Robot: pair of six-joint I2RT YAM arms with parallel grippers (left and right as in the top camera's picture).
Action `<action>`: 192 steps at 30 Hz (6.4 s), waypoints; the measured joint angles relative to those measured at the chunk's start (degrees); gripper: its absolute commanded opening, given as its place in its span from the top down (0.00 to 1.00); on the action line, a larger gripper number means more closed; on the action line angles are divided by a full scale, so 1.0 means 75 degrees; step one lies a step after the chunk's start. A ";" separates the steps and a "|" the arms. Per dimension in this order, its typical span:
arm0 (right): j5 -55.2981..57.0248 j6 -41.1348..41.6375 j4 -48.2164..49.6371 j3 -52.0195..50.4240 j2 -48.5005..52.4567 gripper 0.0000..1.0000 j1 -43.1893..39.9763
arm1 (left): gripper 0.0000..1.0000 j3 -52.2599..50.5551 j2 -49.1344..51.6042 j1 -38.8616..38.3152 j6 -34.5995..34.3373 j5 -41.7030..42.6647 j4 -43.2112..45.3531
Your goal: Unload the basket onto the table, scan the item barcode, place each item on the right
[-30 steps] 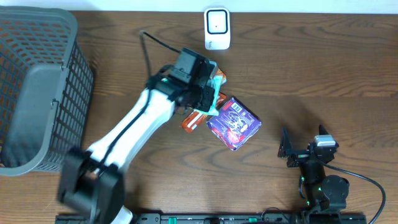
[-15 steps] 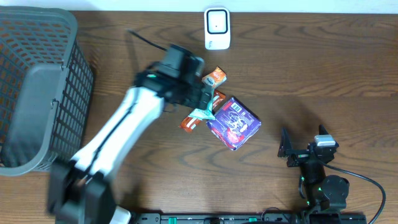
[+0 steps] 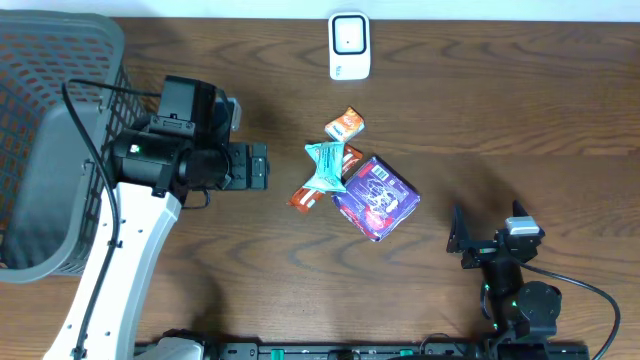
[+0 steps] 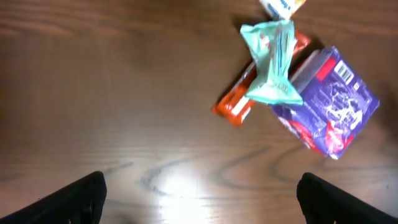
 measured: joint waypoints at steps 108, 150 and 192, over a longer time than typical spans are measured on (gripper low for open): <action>0.1466 0.4197 -0.7510 0.9375 1.1415 0.99 0.1416 | 0.02 -0.0067 0.0006 0.0000 0.0003 -0.0026 -0.0099; 0.1478 0.1993 -0.8591 1.3216 1.3749 0.15 0.1207 | 0.02 -0.0067 0.0006 0.0000 0.0003 -0.0026 -0.0105; -0.4366 0.1775 -0.5514 0.8746 1.3802 0.01 -0.0012 | 0.02 -0.0067 0.0006 0.0000 0.0003 -0.0026 -0.0099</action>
